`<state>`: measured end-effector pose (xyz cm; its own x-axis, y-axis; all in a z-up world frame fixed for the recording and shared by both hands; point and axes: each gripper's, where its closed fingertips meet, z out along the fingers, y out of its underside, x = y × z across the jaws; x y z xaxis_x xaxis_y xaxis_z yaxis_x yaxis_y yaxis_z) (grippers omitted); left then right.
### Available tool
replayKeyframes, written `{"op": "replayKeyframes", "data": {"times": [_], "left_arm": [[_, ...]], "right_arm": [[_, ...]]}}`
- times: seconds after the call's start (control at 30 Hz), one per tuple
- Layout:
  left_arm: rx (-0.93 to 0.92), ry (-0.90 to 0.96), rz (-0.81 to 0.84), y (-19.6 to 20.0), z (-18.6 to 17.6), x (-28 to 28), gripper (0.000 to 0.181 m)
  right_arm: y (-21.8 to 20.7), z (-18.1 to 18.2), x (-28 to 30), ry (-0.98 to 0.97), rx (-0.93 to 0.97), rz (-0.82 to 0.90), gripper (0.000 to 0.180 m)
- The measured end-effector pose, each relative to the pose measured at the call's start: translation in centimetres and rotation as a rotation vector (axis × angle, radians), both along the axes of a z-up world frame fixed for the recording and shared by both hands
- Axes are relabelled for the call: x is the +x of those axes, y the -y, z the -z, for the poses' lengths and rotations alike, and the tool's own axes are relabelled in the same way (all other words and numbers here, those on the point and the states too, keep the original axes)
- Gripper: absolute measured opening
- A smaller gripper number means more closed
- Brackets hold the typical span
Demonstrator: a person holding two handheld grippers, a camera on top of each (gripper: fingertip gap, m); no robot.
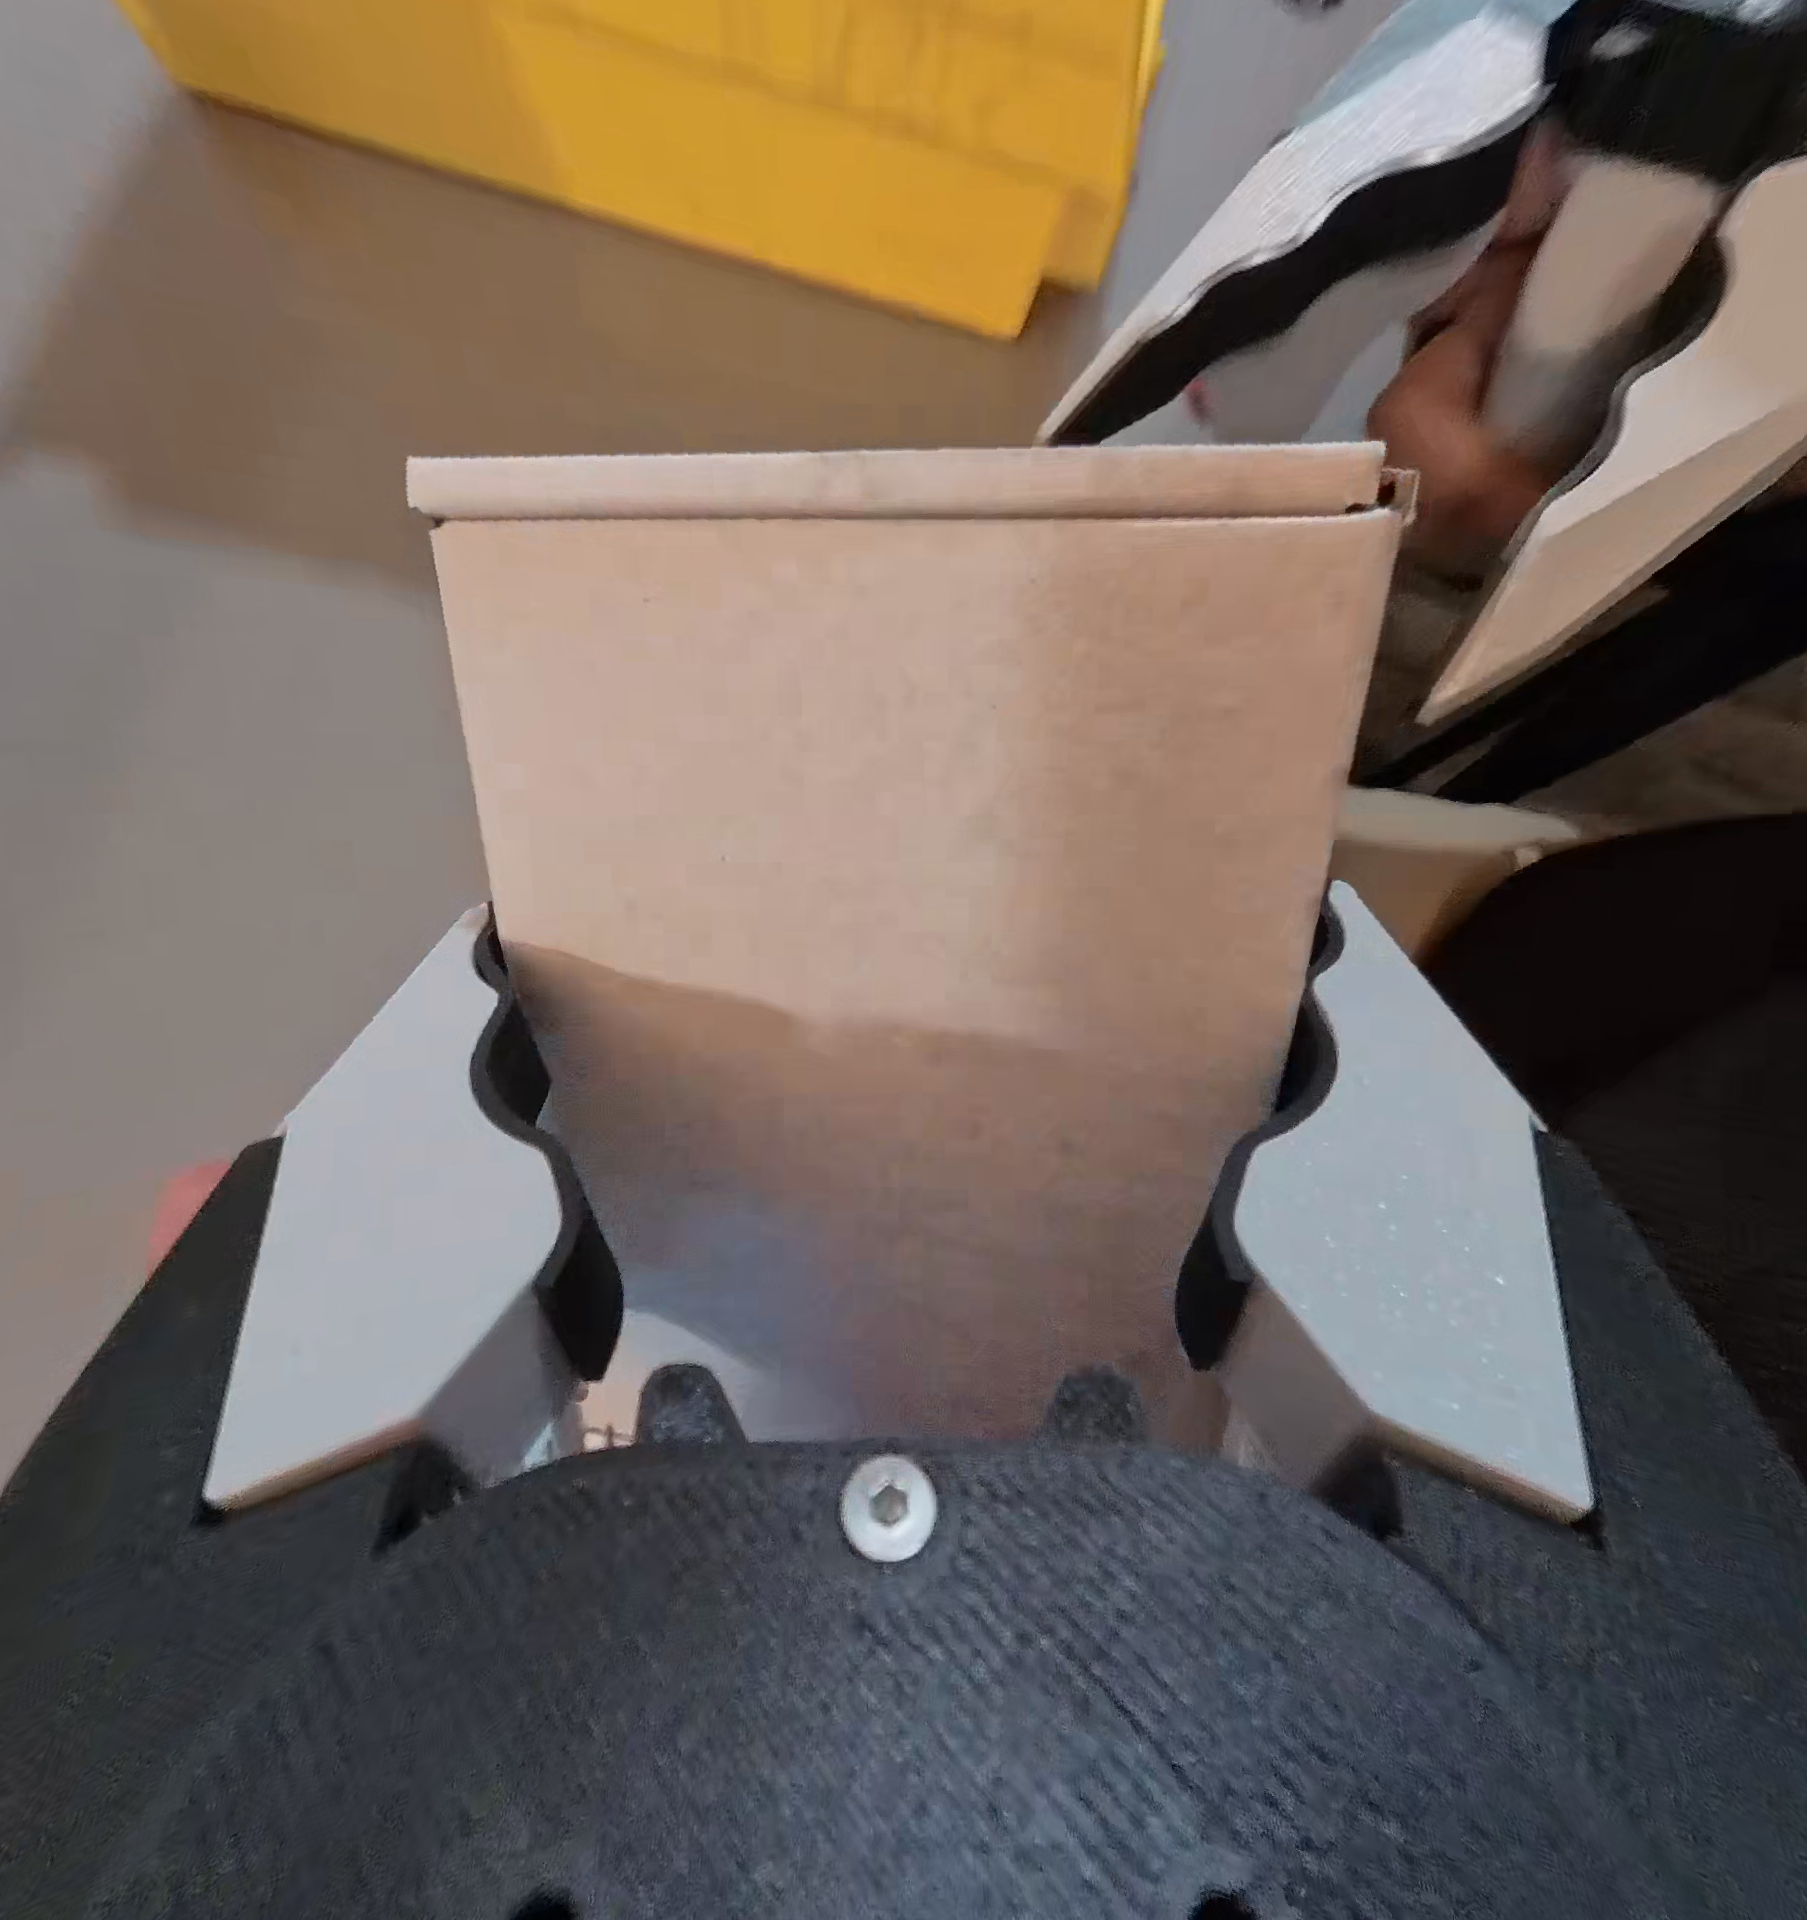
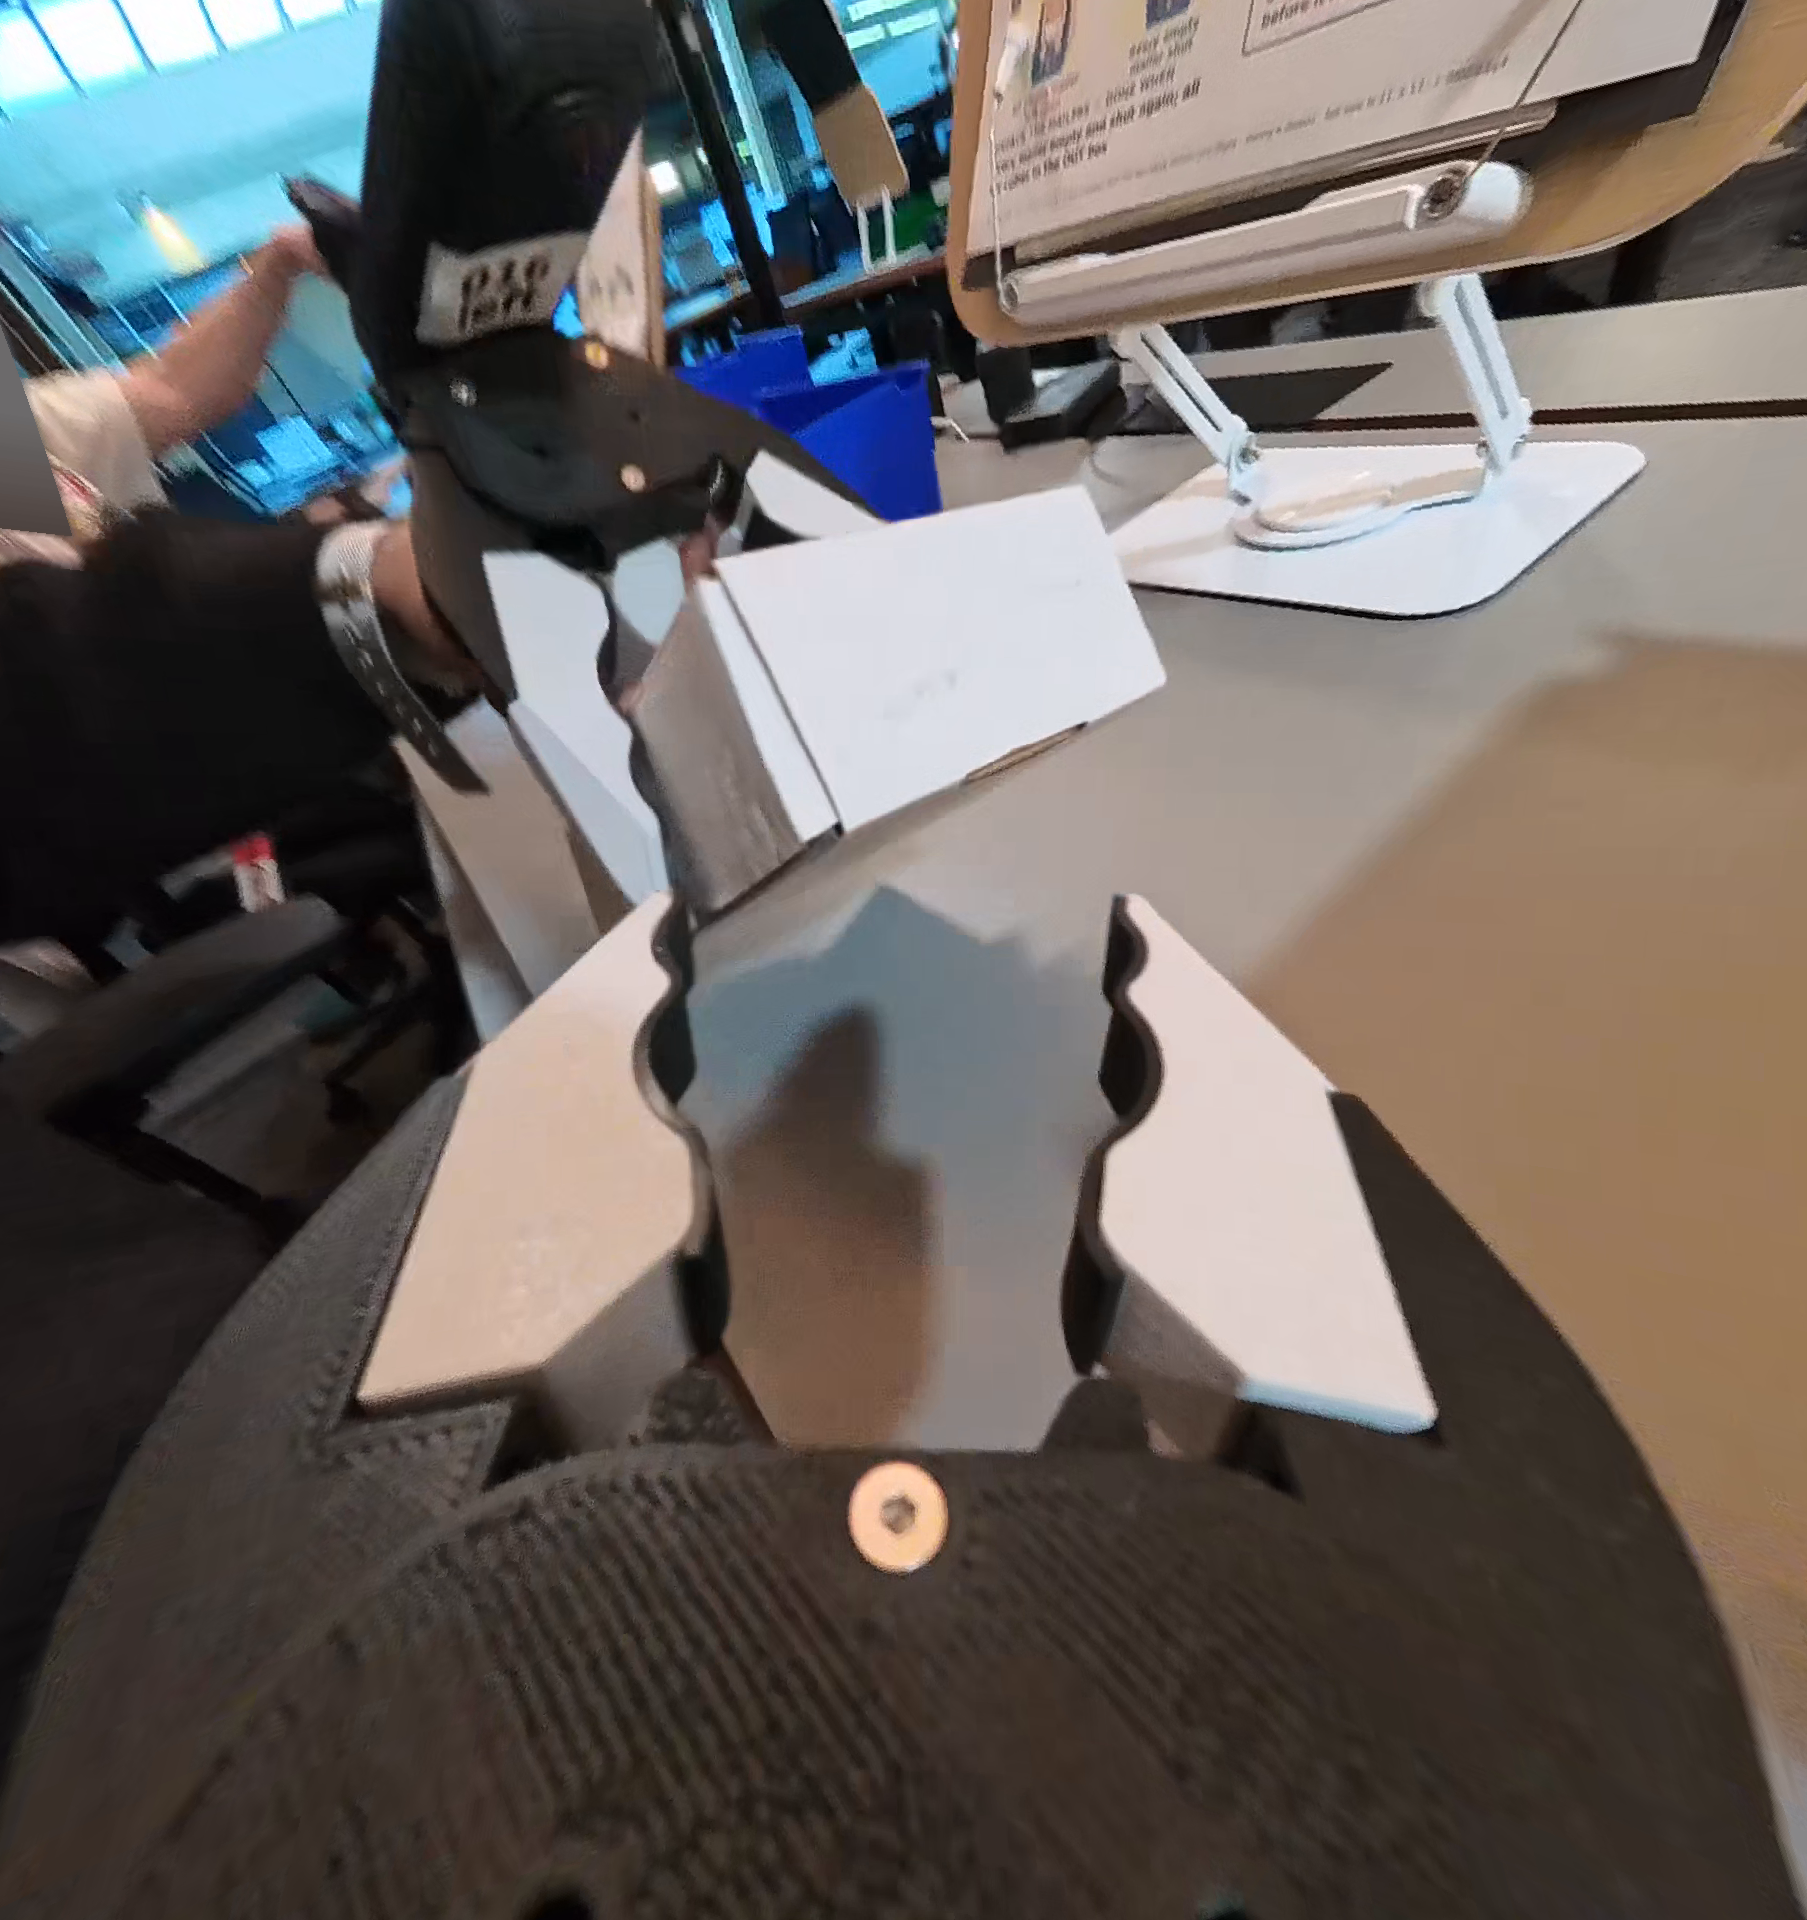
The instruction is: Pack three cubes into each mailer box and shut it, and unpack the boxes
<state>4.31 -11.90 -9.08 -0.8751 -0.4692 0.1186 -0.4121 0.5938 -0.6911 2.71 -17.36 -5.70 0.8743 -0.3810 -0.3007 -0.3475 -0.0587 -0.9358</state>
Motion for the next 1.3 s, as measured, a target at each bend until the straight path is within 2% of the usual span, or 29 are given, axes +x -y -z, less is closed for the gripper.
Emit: {"op": "replayKeyframes", "data": {"times": [0.1, 0.2, 0.37, 0.47, 0.6, 0.77, 1.03, 1.1, 1.17, 1.3], "left_arm": [[-0.064, 0.006, 0.033, 1.3, -0.6, -1.5, 0.142], [-0.100, -0.001, 0.077, 2.3, -0.4, -3.1, 0.142], [-0.146, 0.000, 0.199, 3.4, -0.6, -6.1, 0.142], [-0.138, 0.023, 0.227, 3.3, -0.6, -6.7, 0.143], [-0.121, 0.047, 0.249, 3.1, -0.1, -7.2, 0.143], [-0.115, 0.068, 0.260, 3.2, 0.1, -7.3, 0.142], [-0.142, 0.054, 0.253, 3.2, 0.1, -6.8, 0.143], [-0.177, 0.054, 0.205, 3.2, -0.1, -6.0, 0.142], [-0.224, 0.060, 0.125, 2.8, -0.6, -4.6, 0.142], [-0.395, 0.041, -0.137, 0.5, -2.2, -0.5, 0.143]], "right_arm": [[-0.8, -0.9, -0.3, -0.043, 0.094, -0.033, 0.108], [-1.1, -1.7, -0.7, -0.012, 0.140, -0.073, 0.127], [-2.2, -1.6, -2.6, 0.058, 0.096, -0.204, 0.139], [-3.0, -1.2, -4.3, 0.121, 0.049, -0.276, 0.137], [-3.5, -0.8, -5.0, 0.201, -0.020, -0.279, 0.138], [-3.3, -0.5, -4.8, 0.229, -0.052, -0.268, 0.128], [-3.2, -0.1, -4.4, 0.217, -0.076, -0.252, 0.127], [-2.9, -0.7, -3.5, 0.208, -0.041, -0.212, 0.121], [-2.2, -1.5, -2.7, 0.204, 0.013, -0.172, 0.128], [-0.9, -2.8, -1.2, 0.120, 0.137, -0.107, 0.134]]}}
